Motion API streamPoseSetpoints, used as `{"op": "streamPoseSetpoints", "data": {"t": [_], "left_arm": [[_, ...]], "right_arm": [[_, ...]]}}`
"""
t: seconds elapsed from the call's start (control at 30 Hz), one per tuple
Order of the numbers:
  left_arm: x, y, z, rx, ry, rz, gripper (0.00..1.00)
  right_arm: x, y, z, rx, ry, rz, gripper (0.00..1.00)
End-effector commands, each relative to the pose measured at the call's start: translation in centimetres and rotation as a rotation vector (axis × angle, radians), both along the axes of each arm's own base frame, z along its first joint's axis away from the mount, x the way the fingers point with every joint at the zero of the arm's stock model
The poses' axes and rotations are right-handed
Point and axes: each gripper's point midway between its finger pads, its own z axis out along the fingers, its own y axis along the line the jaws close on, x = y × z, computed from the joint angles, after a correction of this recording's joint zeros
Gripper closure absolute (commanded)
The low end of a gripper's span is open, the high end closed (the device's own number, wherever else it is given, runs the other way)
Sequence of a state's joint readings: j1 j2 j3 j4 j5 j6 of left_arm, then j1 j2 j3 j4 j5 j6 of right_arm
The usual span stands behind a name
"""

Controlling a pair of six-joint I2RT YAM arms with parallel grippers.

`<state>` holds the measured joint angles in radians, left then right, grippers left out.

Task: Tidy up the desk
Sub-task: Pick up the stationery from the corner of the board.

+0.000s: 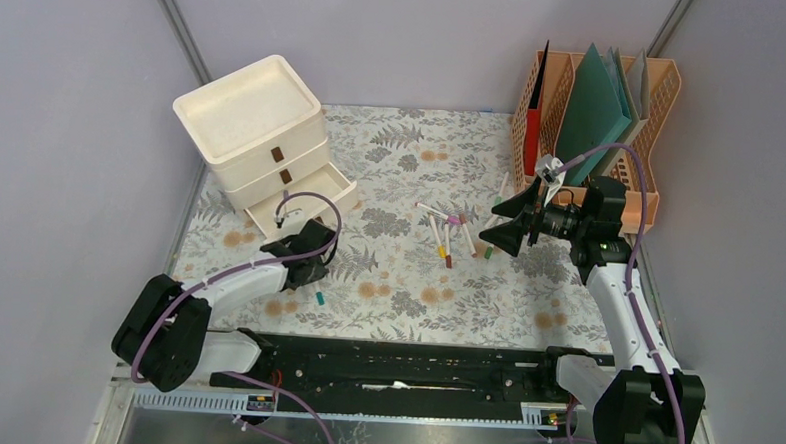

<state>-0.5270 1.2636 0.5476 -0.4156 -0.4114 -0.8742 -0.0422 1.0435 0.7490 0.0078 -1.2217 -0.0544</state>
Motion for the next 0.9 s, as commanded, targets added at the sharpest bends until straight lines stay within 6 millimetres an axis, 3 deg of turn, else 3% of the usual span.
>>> {"op": "streamPoseSetpoints", "data": {"t": [0.0,0.07,0.4,0.87], "left_arm": [[-0.8,-1.3,-0.6,-0.023,0.04,-0.063,0.89],[-0.9,-1.8,-0.5,-0.027,0.041,-0.081,0.93],[-0.3,-4.2,1.9,-0.055,-0.031,-0.173,0.97],[3.2,-5.6,7.9,0.008,-0.217,-0.347,0.99]], "right_arm": [[-0.1,0.0,1.9,0.006,-0.065,0.015,0.0],[-0.1,0.0,2.0,0.005,-0.067,0.015,0.0],[-0.2,0.0,2.1,0.006,-0.07,0.016,0.0],[-0.2,0.0,2.1,0.007,-0.069,0.017,0.0]]}}
